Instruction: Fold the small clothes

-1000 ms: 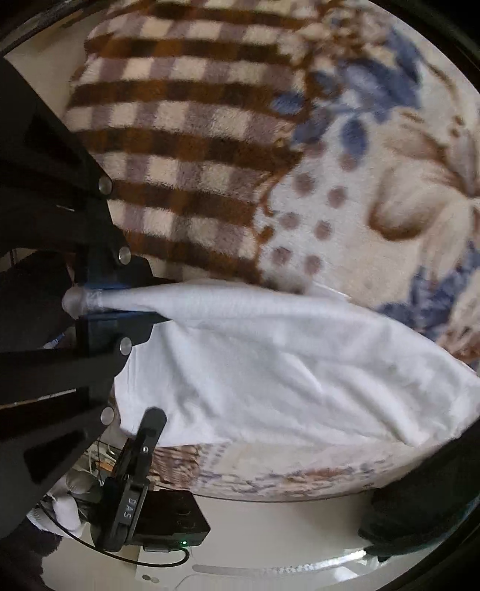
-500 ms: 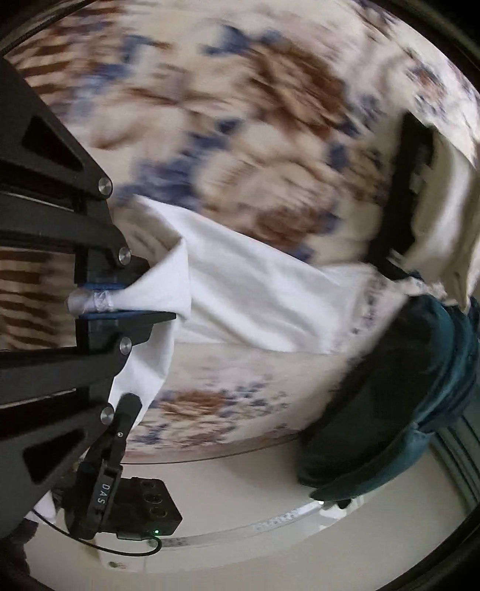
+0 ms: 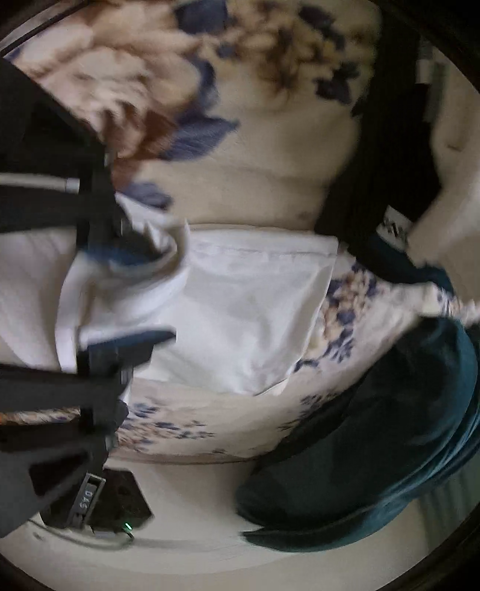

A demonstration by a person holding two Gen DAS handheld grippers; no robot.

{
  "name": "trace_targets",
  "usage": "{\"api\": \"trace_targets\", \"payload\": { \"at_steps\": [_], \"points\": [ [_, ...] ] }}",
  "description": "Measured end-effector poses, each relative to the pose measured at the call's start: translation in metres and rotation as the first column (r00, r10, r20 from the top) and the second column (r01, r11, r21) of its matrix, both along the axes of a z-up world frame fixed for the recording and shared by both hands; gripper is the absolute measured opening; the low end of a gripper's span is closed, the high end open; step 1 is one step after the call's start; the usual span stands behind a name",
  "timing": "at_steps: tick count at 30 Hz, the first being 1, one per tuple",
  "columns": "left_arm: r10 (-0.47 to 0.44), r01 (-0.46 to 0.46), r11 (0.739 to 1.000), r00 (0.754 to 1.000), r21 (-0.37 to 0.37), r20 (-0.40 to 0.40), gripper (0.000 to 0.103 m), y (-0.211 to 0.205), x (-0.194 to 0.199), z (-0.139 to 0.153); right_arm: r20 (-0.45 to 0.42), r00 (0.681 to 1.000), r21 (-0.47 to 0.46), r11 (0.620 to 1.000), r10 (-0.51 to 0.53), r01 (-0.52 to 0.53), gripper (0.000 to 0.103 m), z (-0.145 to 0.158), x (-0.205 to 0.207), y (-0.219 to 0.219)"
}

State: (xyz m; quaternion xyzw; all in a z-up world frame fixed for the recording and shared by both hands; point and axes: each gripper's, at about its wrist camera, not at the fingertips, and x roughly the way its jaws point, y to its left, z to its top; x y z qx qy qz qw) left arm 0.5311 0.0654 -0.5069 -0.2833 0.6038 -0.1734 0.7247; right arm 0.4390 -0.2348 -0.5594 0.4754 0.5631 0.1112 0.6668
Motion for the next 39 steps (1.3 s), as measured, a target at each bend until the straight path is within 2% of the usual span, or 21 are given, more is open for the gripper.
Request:
{"api": "trace_targets", "payload": {
  "at_steps": [1, 2, 4, 6, 7, 8, 11, 14, 17, 19, 21, 24, 26, 28, 29, 31, 32, 33, 34, 36, 39],
  "points": [
    [0.028, -0.028, 0.999, 1.0, -0.023, -0.01, 0.047, 0.005, 0.007, -0.005, -0.014, 1.0, 0.026, 0.999, -0.027, 0.027, 0.009, -0.007, 0.007, -0.004],
    [0.039, -0.04, 0.999, 0.999, -0.032, -0.016, 0.047, 0.007, 0.011, -0.007, -0.021, 0.999, 0.044, 0.998, -0.047, 0.048, 0.011, -0.009, 0.013, -0.007],
    [0.053, -0.054, 0.998, 0.998, -0.026, -0.032, 0.047, 0.01, 0.022, -0.01, -0.031, 0.996, 0.069, 0.994, -0.079, 0.081, 0.02, -0.016, 0.026, -0.011],
    [0.054, -0.055, 0.998, 0.998, -0.016, -0.023, 0.047, 0.01, 0.029, -0.008, -0.023, 0.996, 0.047, 0.995, -0.091, 0.092, 0.04, -0.018, 0.038, -0.011],
    [0.05, -0.05, 0.999, 0.999, -0.003, -0.009, 0.047, 0.011, 0.032, -0.006, -0.019, 0.995, 0.047, 0.994, -0.094, 0.095, 0.043, -0.018, 0.041, -0.011],
    [0.042, -0.042, 0.999, 0.999, 0.004, -0.002, 0.047, 0.01, 0.034, -0.006, -0.013, 0.995, 0.053, 0.993, -0.101, 0.101, 0.051, -0.017, 0.042, -0.013],
    [0.031, -0.032, 0.999, 0.999, 0.037, 0.036, 0.047, 0.015, 0.032, 0.003, 0.023, 0.994, 0.056, 0.993, -0.109, 0.107, 0.055, -0.011, 0.049, -0.012],
    [0.017, -0.023, 0.998, 0.996, 0.061, 0.087, 0.048, 0.024, 0.009, 0.018, 0.075, 0.991, 0.042, 0.993, -0.115, 0.112, 0.064, 0.001, 0.047, -0.014],
    [-0.024, 0.011, 0.992, 0.994, 0.125, 0.11, 0.053, 0.033, -0.031, 0.025, 0.102, 0.992, -0.078, 0.994, -0.074, 0.082, 0.068, 0.019, 0.021, -0.017],
    [-0.042, 0.033, 0.992, 0.996, 0.119, 0.073, 0.055, 0.036, -0.056, 0.014, 0.056, 0.998, -0.167, 0.985, -0.029, 0.038, 0.069, 0.019, -0.004, -0.016],
    [-0.068, 0.066, 0.993, 0.998, 0.1, 0.008, 0.055, 0.036, -0.074, -0.006, -0.009, 1.0, -0.203, 0.979, 0.002, -0.004, 0.069, 0.009, -0.031, -0.013],
    [-0.092, 0.097, 0.99, 0.994, 0.106, -0.059, 0.055, 0.03, -0.088, -0.037, -0.091, 0.995, -0.196, 0.979, 0.043, -0.06, 0.069, -0.014, -0.057, -0.005],
    [-0.091, 0.094, 0.995, 0.993, 0.046, -0.069, 0.054, 0.026, -0.091, -0.048, -0.129, 0.99, -0.151, 0.985, 0.064, -0.084, 0.069, -0.035, -0.068, 0.005],
    [-0.098, 0.098, 0.995, 0.995, -0.001, -0.033, 0.052, 0.019, -0.091, -0.046, -0.13, 0.988, -0.105, 0.99, 0.077, -0.091, 0.069, -0.05, -0.069, 0.014],
    [-0.103, 0.103, 0.995, 0.995, 0.003, -0.009, 0.033, 0.015, -0.09, -0.044, -0.12, 0.99, -0.087, 0.992, 0.075, -0.086, 0.069, -0.054, -0.069, 0.017],
    [-0.138, 0.137, 0.99, 0.99, 0.028, 0.025, 0.013, 0.007, -0.092, -0.038, -0.095, 0.993, -0.02, 0.998, 0.063, -0.066, 0.067, -0.06, -0.065, 0.028],
    [-0.142, 0.14, 0.989, 0.989, 0.042, 0.035, 0.013, 0.005, -0.094, -0.035, -0.092, 0.994, -0.015, 0.998, 0.057, -0.059, 0.054, -0.062, -0.062, 0.033],
    [-0.143, 0.141, 0.988, 0.989, 0.057, 0.042, 0.012, 0.005, -0.097, -0.032, -0.083, 0.995, -0.008, 0.998, 0.063, -0.064, 0.036, -0.062, -0.058, 0.039],
    [-0.141, 0.138, 0.989, 0.989, 0.051, 0.045, 0.012, 0.008, -0.102, -0.028, -0.09, 0.993, -0.007, 0.997, 0.075, -0.076, 0.012, -0.063, -0.056, 0.047],
    [-0.137, 0.135, 0.989, 0.99, 0.051, 0.04, 0.012, 0.013, -0.113, -0.019, -0.092, 0.993, -0.018, 0.997, 0.073, -0.075, 0.011, -0.056, -0.063, 0.051],
    [-0.159, 0.159, 0.987, 0.987, 0.035, -0.006, 0.012, 0.021, -0.154, -0.003, -0.086, 0.992, -0.004, 0.996, 0.089, -0.09, 0.01, -0.041, -0.084, 0.052]
  ]
}}
